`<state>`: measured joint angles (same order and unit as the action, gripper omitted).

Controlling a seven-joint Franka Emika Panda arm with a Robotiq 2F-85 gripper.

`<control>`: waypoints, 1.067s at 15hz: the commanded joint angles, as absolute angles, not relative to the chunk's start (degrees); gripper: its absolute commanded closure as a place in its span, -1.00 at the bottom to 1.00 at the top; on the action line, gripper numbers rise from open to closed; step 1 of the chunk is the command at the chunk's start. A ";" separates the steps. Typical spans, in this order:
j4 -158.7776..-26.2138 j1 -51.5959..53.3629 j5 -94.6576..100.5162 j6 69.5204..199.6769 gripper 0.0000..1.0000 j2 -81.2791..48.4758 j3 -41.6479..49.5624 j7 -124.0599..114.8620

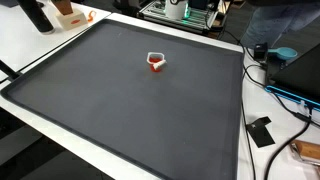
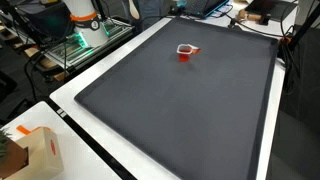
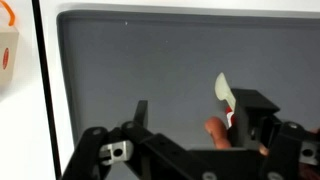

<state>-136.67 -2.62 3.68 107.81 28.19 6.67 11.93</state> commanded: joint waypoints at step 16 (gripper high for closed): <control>-136.81 -2.35 3.02 108.58 0.88 28.32 6.83 12.79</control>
<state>-136.57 -2.42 3.50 107.86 28.19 6.52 11.93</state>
